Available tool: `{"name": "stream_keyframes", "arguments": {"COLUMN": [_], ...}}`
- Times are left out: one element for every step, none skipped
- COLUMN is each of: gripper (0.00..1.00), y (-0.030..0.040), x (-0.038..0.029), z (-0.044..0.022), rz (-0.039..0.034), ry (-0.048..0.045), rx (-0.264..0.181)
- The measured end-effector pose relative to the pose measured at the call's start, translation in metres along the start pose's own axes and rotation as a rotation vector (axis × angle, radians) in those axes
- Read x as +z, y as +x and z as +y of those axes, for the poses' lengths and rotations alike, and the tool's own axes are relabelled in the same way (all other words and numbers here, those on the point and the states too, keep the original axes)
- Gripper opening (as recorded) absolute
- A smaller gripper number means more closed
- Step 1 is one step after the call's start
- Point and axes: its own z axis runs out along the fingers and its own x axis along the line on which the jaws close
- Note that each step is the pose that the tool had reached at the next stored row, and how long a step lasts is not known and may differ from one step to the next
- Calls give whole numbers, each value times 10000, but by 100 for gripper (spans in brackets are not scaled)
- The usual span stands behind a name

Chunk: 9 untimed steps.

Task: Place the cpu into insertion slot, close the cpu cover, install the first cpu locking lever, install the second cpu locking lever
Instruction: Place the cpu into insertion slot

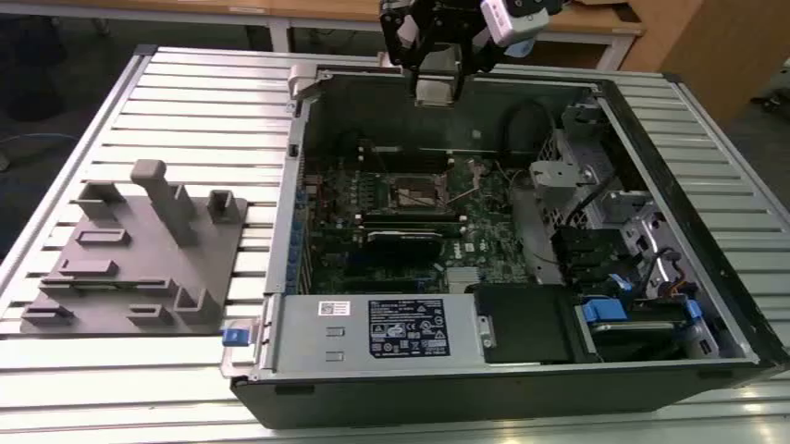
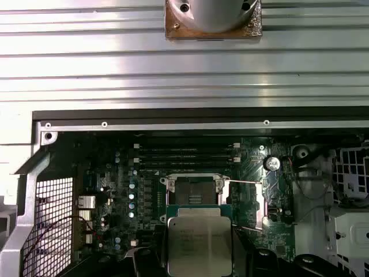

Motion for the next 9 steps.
{"name": "stream_keyframes", "arguments": {"gripper": [54,54,54,54,54,54,54,54,54], "y": [0,0,0,0,0,0,0,0,-1], "x": [0,0,0,0,0,4,11,18,26], "z": [0,0,0,0,0,0,-1,-2,-2], "rz": [0,0,0,0,1,0,-1,-3,-4], "ry": [0,0,0,0,1,0,-2,-1,-1], "rx": [0,0,0,0,0,0,0,-1,-1]}}
